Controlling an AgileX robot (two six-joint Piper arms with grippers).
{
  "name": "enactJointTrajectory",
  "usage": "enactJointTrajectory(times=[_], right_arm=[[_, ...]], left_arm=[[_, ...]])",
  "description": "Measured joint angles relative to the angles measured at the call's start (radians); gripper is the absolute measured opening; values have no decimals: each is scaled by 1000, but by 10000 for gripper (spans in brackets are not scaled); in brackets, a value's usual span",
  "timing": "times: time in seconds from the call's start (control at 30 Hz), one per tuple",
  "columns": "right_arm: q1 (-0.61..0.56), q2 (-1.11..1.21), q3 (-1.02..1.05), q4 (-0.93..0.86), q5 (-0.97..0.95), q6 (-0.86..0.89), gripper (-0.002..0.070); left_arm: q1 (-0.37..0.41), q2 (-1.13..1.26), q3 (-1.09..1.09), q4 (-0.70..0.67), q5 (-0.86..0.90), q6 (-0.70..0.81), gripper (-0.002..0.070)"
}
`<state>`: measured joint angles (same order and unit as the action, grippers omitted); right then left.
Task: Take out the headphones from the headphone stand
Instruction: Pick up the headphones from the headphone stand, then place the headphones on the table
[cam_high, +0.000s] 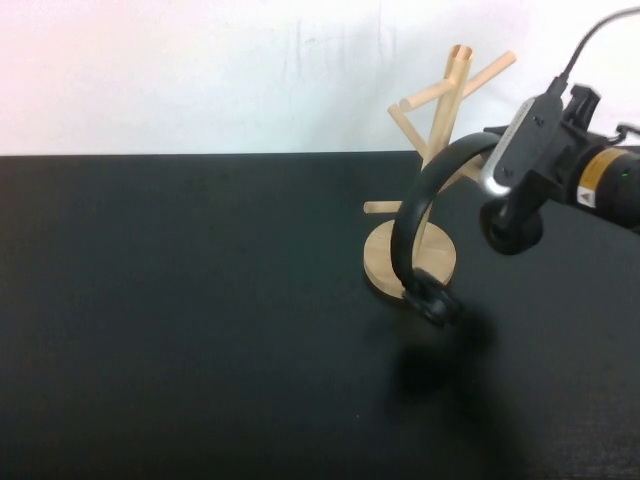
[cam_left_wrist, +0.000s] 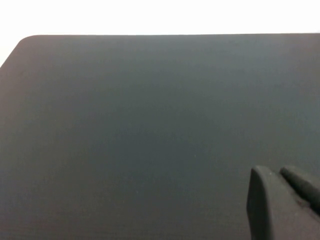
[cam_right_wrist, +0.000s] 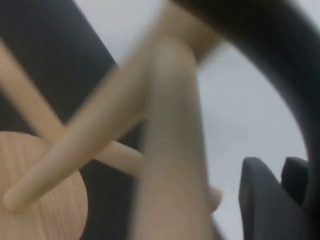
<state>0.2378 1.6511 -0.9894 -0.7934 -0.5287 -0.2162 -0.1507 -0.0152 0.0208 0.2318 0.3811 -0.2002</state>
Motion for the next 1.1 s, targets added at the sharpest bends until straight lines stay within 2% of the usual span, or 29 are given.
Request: enactJointTrajectory(times=[0.17, 0.27, 0.33, 0.43, 0.53, 0.63, 0.8, 0.97, 1.1], right_arm=[[6, -216, 118, -20, 116, 44, -3], [6, -350, 166, 20, 232, 187, -3], [6, -403, 169, 59, 385, 322, -3], [6, -412, 154, 79, 651, 426, -3], [6, -375, 154, 79, 879, 457, -3], [6, -313, 154, 84, 1029, 473, -3], [-13, -184, 110, 186, 1138, 537, -3], [-78, -1, -20, 383, 1220, 366, -3], [-87, 94, -119, 363, 1222, 358, -3]], left_arm=[[0, 0, 0, 0, 0, 0, 2], [0, 0, 0, 0, 0, 0, 2], [0, 0, 0, 0, 0, 0, 2], [0, 0, 0, 0, 0, 0, 2], [0, 0, 0, 0, 0, 0, 2], [0, 0, 0, 0, 0, 0, 2], [0, 0, 0, 0, 0, 0, 2], [0, 0, 0, 0, 0, 0, 2], [0, 0, 0, 0, 0, 0, 2]])
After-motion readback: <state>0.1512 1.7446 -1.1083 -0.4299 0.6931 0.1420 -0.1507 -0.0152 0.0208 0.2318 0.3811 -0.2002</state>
